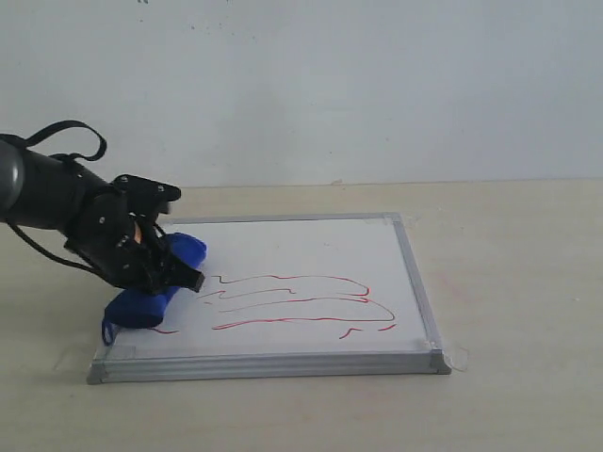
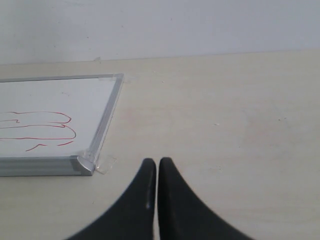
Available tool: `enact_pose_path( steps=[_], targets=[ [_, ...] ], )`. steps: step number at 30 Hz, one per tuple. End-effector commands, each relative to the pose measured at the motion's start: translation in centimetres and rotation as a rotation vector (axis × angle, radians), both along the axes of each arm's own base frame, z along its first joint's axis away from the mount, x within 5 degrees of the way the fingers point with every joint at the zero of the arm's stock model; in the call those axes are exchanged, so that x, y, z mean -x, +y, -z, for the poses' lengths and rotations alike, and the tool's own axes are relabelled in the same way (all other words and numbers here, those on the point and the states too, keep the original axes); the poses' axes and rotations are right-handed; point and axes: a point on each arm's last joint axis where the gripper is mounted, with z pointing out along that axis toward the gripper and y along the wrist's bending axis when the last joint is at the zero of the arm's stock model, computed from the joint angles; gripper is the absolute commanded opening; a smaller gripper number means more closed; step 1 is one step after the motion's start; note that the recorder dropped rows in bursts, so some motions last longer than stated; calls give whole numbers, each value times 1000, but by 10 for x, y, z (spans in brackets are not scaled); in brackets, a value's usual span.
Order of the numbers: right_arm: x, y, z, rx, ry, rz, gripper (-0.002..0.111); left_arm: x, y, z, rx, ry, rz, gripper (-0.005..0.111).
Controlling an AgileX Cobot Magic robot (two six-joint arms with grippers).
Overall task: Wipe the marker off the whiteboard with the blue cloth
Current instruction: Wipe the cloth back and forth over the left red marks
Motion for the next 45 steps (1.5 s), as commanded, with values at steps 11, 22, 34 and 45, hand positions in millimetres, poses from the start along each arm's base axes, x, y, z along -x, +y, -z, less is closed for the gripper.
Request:
enact_pose_path(
  steps=[11,22,34,45],
  targets=[
    [0,0,-1,0,-13,0,1,15,-63,39,22,104,138,4],
    [0,0,-1,-2,-12,1,1,-16,-30,25,-39,157,65,4],
    [0,0,-1,-1,-13,0,1,35,-163,25,-70,137,405,4],
    [0,0,-1,-1,-13,0,1,-19,-13,25,-75,153,32,4]
  ],
)
